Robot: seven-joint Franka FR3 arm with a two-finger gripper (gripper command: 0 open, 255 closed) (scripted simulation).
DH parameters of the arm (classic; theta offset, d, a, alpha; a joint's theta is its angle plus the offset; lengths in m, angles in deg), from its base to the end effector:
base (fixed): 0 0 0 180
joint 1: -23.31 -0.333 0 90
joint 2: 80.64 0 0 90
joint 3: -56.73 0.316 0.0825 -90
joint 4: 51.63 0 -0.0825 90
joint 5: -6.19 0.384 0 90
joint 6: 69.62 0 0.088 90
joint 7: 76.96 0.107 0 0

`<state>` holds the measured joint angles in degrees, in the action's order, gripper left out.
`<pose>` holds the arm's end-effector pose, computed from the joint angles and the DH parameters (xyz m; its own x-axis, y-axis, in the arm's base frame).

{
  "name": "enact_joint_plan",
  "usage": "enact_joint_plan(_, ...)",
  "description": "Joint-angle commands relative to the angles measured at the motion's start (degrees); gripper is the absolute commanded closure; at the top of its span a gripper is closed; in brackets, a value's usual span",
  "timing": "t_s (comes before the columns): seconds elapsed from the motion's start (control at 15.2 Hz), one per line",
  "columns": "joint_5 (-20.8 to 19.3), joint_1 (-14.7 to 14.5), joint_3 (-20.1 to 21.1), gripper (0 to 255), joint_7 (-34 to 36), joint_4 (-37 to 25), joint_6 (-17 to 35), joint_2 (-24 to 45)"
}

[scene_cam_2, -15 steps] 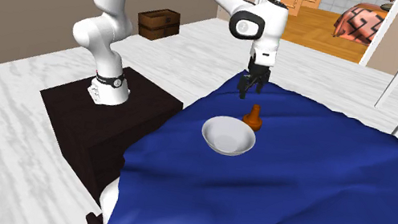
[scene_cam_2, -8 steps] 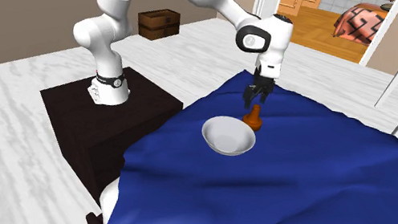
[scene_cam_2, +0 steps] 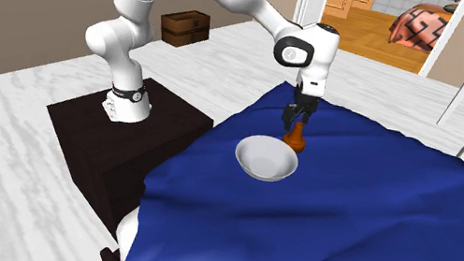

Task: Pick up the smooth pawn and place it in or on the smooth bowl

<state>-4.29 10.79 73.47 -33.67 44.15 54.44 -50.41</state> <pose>0.6024 0.3041 0.3078 0.9841 -0.1775 -0.0025 -0.1775 -0.9841 0.0091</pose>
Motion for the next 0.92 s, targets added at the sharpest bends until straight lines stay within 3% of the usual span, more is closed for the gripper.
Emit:
enact_joint_plan(0.0,0.0,0.0,0.0,0,0.0,0.0,0.0,0.0)
enact_joint_plan(0.07,0.0,0.0,0.0,0,0.0,0.0,0.0,0.0)
enact_joint_plan(0.13,0.0,0.0,0.0,255,0.0,0.0,0.0,0.0)
enact_joint_plan(0.86,0.3,0.1,0.2,255,-0.2,-0.4,-1.1,-0.8)
